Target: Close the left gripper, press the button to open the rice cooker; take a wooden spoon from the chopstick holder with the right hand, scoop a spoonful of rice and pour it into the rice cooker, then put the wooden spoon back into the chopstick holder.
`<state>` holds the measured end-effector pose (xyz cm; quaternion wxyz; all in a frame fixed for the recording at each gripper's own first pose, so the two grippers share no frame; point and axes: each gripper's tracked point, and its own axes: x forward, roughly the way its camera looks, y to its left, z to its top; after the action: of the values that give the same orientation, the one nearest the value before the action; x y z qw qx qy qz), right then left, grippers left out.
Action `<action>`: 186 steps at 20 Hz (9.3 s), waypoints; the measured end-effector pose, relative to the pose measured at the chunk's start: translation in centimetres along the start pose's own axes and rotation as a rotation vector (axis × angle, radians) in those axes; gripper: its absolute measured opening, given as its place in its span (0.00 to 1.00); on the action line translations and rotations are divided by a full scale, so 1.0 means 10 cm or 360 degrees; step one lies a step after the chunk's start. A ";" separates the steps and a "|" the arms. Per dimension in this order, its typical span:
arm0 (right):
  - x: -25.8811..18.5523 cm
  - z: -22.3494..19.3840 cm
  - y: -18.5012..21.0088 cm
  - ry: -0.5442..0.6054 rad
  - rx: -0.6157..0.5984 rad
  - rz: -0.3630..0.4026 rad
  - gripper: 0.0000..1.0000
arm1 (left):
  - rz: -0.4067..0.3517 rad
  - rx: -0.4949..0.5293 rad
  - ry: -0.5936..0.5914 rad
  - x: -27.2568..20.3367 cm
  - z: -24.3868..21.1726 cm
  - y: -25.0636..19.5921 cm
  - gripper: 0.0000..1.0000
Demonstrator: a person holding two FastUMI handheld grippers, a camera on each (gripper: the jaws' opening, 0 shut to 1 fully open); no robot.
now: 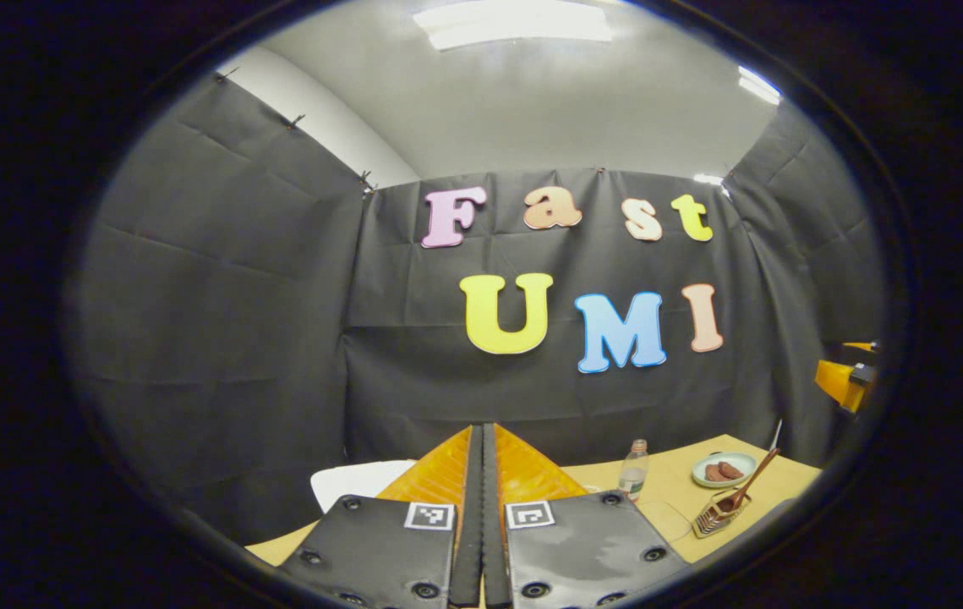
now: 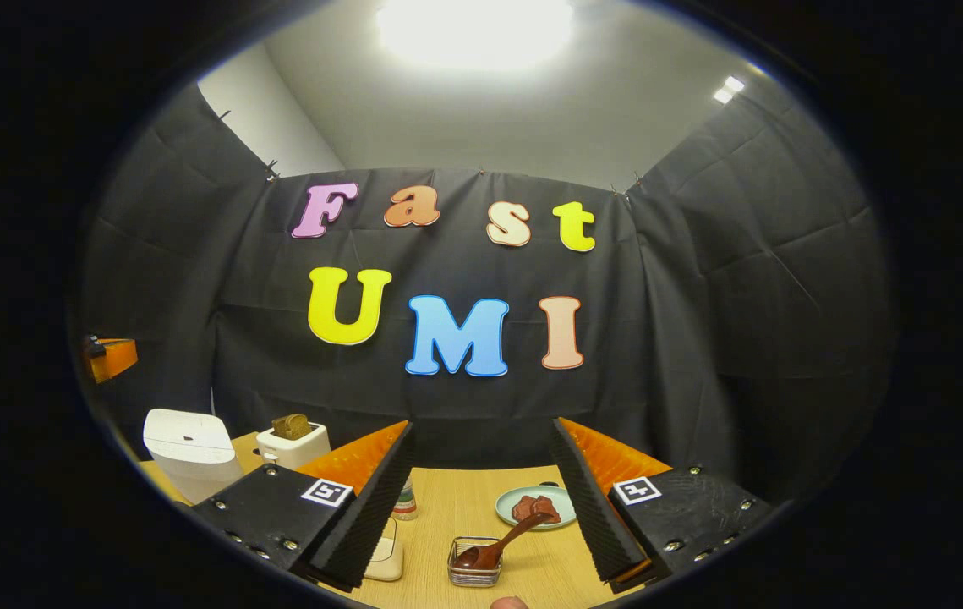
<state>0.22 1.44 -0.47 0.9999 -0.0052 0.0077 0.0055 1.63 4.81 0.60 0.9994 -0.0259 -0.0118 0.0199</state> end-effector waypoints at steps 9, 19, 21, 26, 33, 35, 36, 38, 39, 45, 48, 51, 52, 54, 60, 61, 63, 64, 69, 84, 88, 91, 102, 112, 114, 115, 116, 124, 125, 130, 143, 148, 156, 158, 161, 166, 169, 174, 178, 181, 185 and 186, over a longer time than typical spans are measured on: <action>-0.09 -0.04 0.00 0.0025 -0.0035 -0.0114 0.96 | 0.0015 -0.0044 0.0120 0.53 -0.28 0.59 0.09; -0.24 -0.12 0.06 0.0075 -0.0086 -0.0246 0.96 | -0.0047 -0.0107 0.0367 1.04 -1.10 0.87 0.09; -0.26 -0.13 0.07 0.0086 -0.0101 -0.0268 0.96 | -0.0046 -0.0114 0.0423 1.12 -1.28 0.93 0.09; -0.30 -0.20 0.08 0.0123 -0.0119 -0.0312 0.96 | -0.0034 -0.0118 0.0548 1.25 -1.73 1.05 0.09; -0.31 -0.21 0.12 0.0137 -0.0155 -0.0331 0.96 | -0.0006 -0.0164 0.0691 1.22 -2.23 1.12 0.09; -0.32 -0.21 0.14 0.0136 -0.0159 -0.0329 0.96 | -0.0002 -0.0168 0.0718 1.22 -2.29 1.13 0.09; -0.31 -0.21 0.14 0.0137 -0.0161 -0.0327 0.96 | 0.0000 -0.0165 0.0726 1.24 -2.34 1.11 0.09; -0.31 -0.22 0.15 0.0138 -0.0168 -0.0320 0.96 | -0.0003 -0.0138 0.0711 1.26 -2.34 1.11 0.09; -0.30 -0.22 0.16 0.0140 -0.0171 -0.0316 0.96 | -0.0004 -0.0127 0.0711 1.25 -2.33 1.11 0.09; -0.29 -0.23 0.14 0.0136 -0.0146 -0.0297 0.96 | 0.0028 -0.0215 0.0738 1.25 -2.35 1.11 0.09; -0.29 -0.19 0.08 0.0113 -0.0146 -0.0294 0.96 | 0.0049 -0.0180 0.0672 1.28 -2.17 1.14 0.09; -0.27 -0.19 -0.01 0.0108 -0.0133 -0.0284 0.96 | 0.0094 -0.0083 0.0542 1.34 -1.77 1.21 0.08; -0.25 -0.20 -0.03 0.0105 -0.0122 -0.0278 0.96 | 0.0114 -0.0054 0.0497 1.38 -1.61 1.25 0.09; -0.20 -0.19 -0.06 0.0102 -0.0106 -0.0257 0.96 | 0.0160 0.0004 0.0400 1.41 -1.31 1.32 0.09; -0.01 -0.17 -0.15 0.0079 -0.0066 -0.0181 0.96 | 0.0173 -0.0054 0.0121 1.11 -0.35 1.19 0.09; 0.03 -0.17 -0.17 0.0076 -0.0062 -0.0169 0.96 | 0.0177 -0.0049 0.0086 1.03 -0.27 1.14 0.10; 0.12 -0.19 -0.21 0.0075 -0.0054 -0.0148 0.96 | 0.0168 -0.0037 0.0036 0.88 -0.10 1.01 0.19; 0.16 -0.20 -0.23 0.0075 -0.0044 -0.0139 0.96 | 0.0157 -0.0037 0.0017 0.81 -0.04 0.93 0.29; 0.40 -0.33 -0.38 0.0121 0.0028 -0.0116 0.96 | 0.0032 -0.0024 -0.0027 0.54 0.12 0.46 0.95; 1.00 -1.60 -0.65 0.0641 0.0573 -0.0144 0.96 | 0.0092 0.0058 -0.0027 -0.19 0.25 0.18 0.98; 1.04 -2.01 -0.63 0.0816 0.0696 -0.0179 0.99 | 0.0161 0.0071 0.0024 -0.28 0.16 0.34 0.98; 1.06 -2.26 -0.57 0.0934 0.0760 -0.0172 0.98 | 0.0197 0.0082 0.0050 -0.34 0.12 0.43 0.98; 1.05 -2.76 -0.20 0.1210 0.0829 -0.0069 0.64 | 0.0305 0.0104 0.0082 -0.55 0.11 0.68 0.96; 1.01 -2.41 -0.13 0.1077 0.0637 -0.0032 0.11 | 0.0245 0.0124 0.0070 -0.49 0.08 0.68 0.97; 1.01 -2.26 -0.14 0.1039 0.0604 -0.0044 0.11 | 0.0237 0.0112 0.0068 -0.47 0.03 0.71 0.98; 1.01 -2.17 -0.13 0.1016 0.0586 -0.0046 0.11 | 0.0230 0.0098 0.0068 -0.45 0.01 0.73 0.96; 1.01 -2.08 -0.12 0.0994 0.0576 -0.0041 0.11 | 0.0226 0.0083 0.0069 -0.45 -0.01 0.75 0.97; 1.03 -1.49 0.30 0.0848 0.0571 0.0052 0.11 | 0.0217 -0.0021 0.0098 -0.42 -0.21 1.09 0.96; 1.03 -1.45 0.38 0.0834 0.0546 0.0071 0.11 | 0.0219 -0.0029 0.0100 -0.42 -0.23 1.14 0.96; 1.02 -1.36 0.80 0.0758 0.0445 0.0138 0.11 | 0.0209 -0.0020 0.0108 -0.43 -0.30 1.33 0.98; 1.05 -2.04 1.58 0.0840 0.0123 0.0205 0.11 | 0.0279 0.0032 0.0173 -0.48 -0.48 1.97 0.98; 1.09 -2.35 1.68 0.0820 -0.0150 0.0174 0.11 | 0.0329 0.0058 0.0209 -0.56 -0.53 2.18 0.98; 1.02 -2.52 2.07 0.0791 -0.0307 0.0274 0.11 | 0.0371 0.0088 0.0215 -0.57 -0.52 2.29 0.96; 0.96 -2.55 2.18 0.0828 -0.0262 0.0321 0.11 | 0.0366 0.0095 0.0215 -0.59 -0.52 2.27 0.98; 0.89 -2.57 2.29 0.0872 -0.0170 0.0367 0.11 | 0.0359 0.0092 0.0208 -0.59 -0.50 2.23 0.96; 0.83 -2.61 2.36 0.1022 0.0258 0.0370 0.12 | 0.0364 0.0098 0.0205 -0.64 -0.45 2.22 0.99; 0.84 -2.62 2.21 0.1134 0.0592 0.0292 0.11 | 0.0368 0.0122 0.0195 -0.64 -0.42 2.19 0.96; 0.89 -2.67 1.94 0.1235 0.0977 0.0183 0.11 | 0.0365 0.0120 0.0194 -0.65 -0.38 2.14 0.96; 0.95 -2.53 1.85 0.1189 0.1169 0.0184 0.11 | 0.0354 0.0124 0.0201 -0.65 -0.36 2.08 0.96; 0.97 -2.37 1.80 0.1162 0.1310 0.0209 0.12 | 0.0345 0.0136 0.0194 -0.63 -0.34 2.05 0.98; 0.99 -2.02 1.88 0.1111 0.1519 0.0300 0.11 | 0.0336 0.0106 0.0187 -0.64 -0.37 2.01 0.98; 1.01 -1.92 1.93 0.1095 0.1580 0.0328 0.11 | 0.0337 0.0096 0.0187 -0.65 -0.39 2.02 0.98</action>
<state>9.76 20.64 -20.07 0.8175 0.4605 0.3322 0.0960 -5.57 24.52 -4.45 0.9910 0.0020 0.0501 0.1241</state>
